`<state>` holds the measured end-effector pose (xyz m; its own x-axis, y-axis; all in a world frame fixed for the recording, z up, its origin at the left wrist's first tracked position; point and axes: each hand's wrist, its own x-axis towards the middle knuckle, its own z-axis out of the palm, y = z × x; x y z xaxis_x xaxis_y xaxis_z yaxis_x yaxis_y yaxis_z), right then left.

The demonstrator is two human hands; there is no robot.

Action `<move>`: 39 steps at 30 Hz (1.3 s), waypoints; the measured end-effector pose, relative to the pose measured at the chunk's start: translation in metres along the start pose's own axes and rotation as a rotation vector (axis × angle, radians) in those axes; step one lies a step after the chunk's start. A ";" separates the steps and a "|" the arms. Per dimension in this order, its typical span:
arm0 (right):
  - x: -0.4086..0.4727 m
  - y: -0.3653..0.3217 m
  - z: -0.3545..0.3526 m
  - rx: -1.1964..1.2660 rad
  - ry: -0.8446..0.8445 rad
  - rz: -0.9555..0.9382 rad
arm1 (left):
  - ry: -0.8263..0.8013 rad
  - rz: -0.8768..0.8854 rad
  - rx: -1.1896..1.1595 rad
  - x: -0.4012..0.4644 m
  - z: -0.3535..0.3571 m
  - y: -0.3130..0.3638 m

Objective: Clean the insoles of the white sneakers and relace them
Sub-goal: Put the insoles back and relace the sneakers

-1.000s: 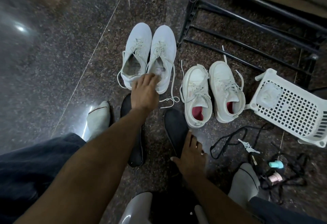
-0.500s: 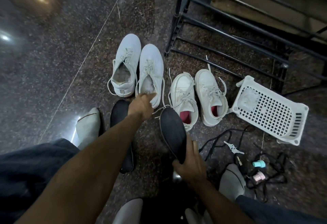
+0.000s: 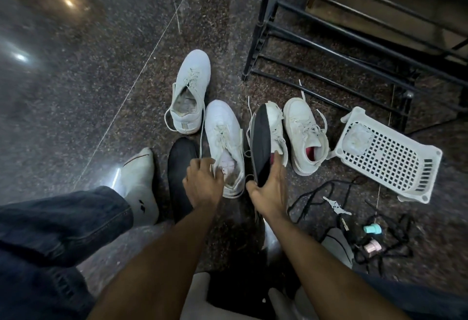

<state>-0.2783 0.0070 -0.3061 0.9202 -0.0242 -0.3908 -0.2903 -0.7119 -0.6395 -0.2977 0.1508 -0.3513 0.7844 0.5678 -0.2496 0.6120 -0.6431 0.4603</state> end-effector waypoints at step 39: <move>0.085 -0.027 0.036 -0.285 -0.077 0.051 | -0.088 0.573 0.617 0.088 0.040 0.005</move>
<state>-0.2018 0.0491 -0.3457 0.8804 -0.0196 -0.4739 -0.2406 -0.8795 -0.4106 -0.2215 0.1771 -0.4050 0.9796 0.0434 -0.1963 0.0432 -0.9991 -0.0052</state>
